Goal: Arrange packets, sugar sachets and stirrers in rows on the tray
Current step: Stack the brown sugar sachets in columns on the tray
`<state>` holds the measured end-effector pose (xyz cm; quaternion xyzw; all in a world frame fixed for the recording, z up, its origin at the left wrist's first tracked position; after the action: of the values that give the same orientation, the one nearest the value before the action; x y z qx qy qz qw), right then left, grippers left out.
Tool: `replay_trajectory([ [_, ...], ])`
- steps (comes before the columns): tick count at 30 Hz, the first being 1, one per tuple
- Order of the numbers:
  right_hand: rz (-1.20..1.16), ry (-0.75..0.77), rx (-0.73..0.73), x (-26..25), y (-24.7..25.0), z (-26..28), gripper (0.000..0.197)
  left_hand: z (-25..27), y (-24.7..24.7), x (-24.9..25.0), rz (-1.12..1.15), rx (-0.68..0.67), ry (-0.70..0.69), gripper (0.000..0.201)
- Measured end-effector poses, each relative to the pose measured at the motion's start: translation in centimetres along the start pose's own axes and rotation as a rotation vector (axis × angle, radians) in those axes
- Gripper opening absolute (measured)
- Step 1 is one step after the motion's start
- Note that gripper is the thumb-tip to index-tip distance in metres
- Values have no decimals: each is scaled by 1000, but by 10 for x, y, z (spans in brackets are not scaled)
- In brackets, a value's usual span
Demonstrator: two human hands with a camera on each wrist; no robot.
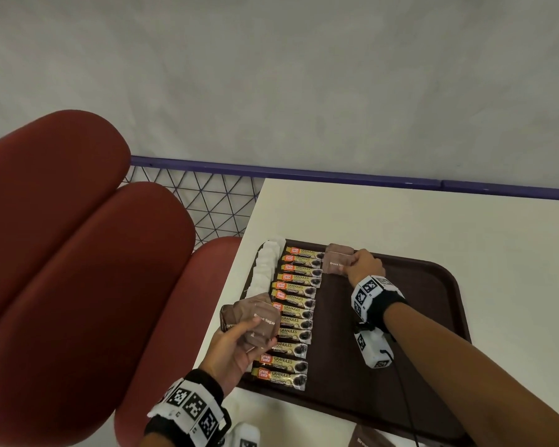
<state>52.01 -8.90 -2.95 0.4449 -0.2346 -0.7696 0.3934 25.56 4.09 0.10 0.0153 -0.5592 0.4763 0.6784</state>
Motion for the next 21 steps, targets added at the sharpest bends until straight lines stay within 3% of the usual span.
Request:
replay_trajectory([
  [7, 138, 79, 85, -7, 3, 7, 31, 3, -3, 0, -9, 6, -11, 37],
  [13, 77, 68, 93, -3, 11, 11, 42, 4, -5, -1, -2, 14, -7, 41],
  [21, 57, 173, 82, 10, 29, 27, 33, 9, -13, -3, -12, 14, -48, 30],
])
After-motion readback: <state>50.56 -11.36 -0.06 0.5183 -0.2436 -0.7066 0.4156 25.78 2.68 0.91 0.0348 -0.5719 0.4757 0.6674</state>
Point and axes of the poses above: each hand's wrist, its own z-axis away from the middle knuckle, its own y-axis out of the back of the hand, x = y × z, the point moved 5 cm from there along -z, towards the middle knuckle, and after that the axes turned 14 degrees about -y, right-handed, at the moved point
